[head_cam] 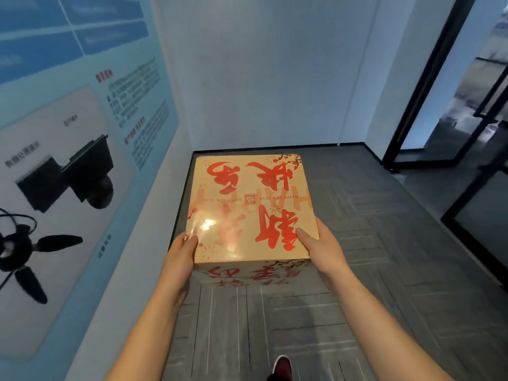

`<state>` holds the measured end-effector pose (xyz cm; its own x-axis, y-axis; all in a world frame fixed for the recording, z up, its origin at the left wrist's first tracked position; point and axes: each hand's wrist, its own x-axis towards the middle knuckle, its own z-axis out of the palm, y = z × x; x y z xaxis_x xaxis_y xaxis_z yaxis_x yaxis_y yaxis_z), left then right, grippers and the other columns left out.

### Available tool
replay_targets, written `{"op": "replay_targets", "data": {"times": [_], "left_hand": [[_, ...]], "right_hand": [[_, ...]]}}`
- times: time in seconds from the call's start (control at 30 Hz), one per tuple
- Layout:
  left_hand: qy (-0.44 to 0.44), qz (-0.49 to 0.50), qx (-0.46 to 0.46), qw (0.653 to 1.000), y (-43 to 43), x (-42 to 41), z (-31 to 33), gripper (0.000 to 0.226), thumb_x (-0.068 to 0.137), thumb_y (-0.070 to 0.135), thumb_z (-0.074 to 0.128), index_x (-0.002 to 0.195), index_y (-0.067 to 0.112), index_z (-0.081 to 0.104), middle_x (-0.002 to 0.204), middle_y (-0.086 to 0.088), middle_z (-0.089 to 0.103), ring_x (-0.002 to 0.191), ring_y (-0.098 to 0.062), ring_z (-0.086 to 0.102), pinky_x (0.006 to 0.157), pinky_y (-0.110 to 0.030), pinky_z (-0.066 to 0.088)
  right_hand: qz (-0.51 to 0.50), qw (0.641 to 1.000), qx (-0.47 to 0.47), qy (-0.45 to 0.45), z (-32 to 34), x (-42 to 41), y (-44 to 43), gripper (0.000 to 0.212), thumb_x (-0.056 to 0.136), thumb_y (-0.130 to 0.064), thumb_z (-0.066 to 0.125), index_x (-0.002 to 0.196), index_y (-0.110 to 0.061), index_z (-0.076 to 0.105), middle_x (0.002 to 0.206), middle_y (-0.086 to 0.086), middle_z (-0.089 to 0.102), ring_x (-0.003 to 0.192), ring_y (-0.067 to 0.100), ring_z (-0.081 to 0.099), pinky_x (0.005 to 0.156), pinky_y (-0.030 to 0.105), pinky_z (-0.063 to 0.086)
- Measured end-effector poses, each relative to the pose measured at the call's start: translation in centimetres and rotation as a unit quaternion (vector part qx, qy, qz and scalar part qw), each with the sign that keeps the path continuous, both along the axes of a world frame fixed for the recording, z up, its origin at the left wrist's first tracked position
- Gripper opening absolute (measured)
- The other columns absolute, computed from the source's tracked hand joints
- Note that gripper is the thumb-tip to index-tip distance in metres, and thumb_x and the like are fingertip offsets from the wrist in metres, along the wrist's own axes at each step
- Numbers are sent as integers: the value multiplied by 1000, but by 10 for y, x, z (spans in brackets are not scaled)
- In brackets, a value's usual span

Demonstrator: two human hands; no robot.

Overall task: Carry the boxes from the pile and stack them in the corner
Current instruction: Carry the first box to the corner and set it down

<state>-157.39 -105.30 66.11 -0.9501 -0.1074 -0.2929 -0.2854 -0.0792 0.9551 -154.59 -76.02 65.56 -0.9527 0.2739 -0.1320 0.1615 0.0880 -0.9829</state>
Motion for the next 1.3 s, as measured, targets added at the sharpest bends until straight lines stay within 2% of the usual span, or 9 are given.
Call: {"op": "replay_targets", "data": {"times": [0.23,0.37,0.53,0.67,0.73,0.97,1.03,1.17,1.3], "left_hand": [[16,-11,-69,997,25,-171,13,35,104,45,47,122,24,70,108,0,78,102,-21,73,82,-37,53],[10,27,-64,998,22,-252,28,35,103,51,47,120,31,70,105,6,79,99,-14,71,73,-33,48],[13,90,-25,996,10,-356,24,26,107,36,45,117,27,67,102,1,78,95,-14,69,73,-30,49],[15,86,-4,996,-4,-459,7,25,107,36,46,112,29,69,95,4,79,91,-10,70,71,-28,48],[14,68,0,998,-14,-515,-4,27,107,39,46,115,29,69,99,2,80,97,-14,72,72,-28,49],[7,14,-4,1000,-24,-702,-9,26,109,30,43,113,25,68,105,-4,77,97,-19,71,77,-31,51],[8,-8,-16,1000,-22,-747,-8,29,108,35,44,120,26,69,108,-1,77,104,-19,71,88,-36,53],[0,-30,-36,999,-11,-831,-12,36,99,47,52,127,28,65,115,-1,76,110,-22,71,101,-46,51],[-2,-38,-53,998,14,-908,-15,23,104,34,47,116,25,64,117,-6,74,109,-24,69,104,-47,49]], "right_hand": [[-4,998,-57,-4,2,-182,22,38,102,-20,66,138,-31,58,116,-11,76,104,9,73,78,27,57],[13,997,-71,-13,16,-280,15,41,100,-23,70,137,-29,52,117,-10,72,104,9,71,77,27,57],[47,997,-56,-22,20,-393,-3,49,97,-26,73,139,-32,50,122,-7,73,109,14,72,95,43,61],[55,998,-13,-9,15,-489,-16,38,99,-24,70,133,-35,56,120,-9,74,108,12,72,91,35,60],[60,998,7,-6,15,-537,-24,31,101,-23,66,127,-40,57,118,-12,74,107,10,71,89,30,58],[-6,1000,19,-15,11,-693,-36,31,103,-21,62,129,-37,61,120,-9,75,112,14,70,104,47,55],[-21,1000,10,-17,11,-728,-32,30,103,-21,62,125,-41,61,118,-11,75,112,12,70,104,44,55],[-42,999,-4,-20,3,-802,-18,42,101,-23,64,140,-34,57,120,-10,75,113,13,70,104,48,55],[-42,999,-16,-22,-15,-885,4,46,101,-25,64,143,-38,55,118,-13,75,111,13,71,102,48,57]]}}
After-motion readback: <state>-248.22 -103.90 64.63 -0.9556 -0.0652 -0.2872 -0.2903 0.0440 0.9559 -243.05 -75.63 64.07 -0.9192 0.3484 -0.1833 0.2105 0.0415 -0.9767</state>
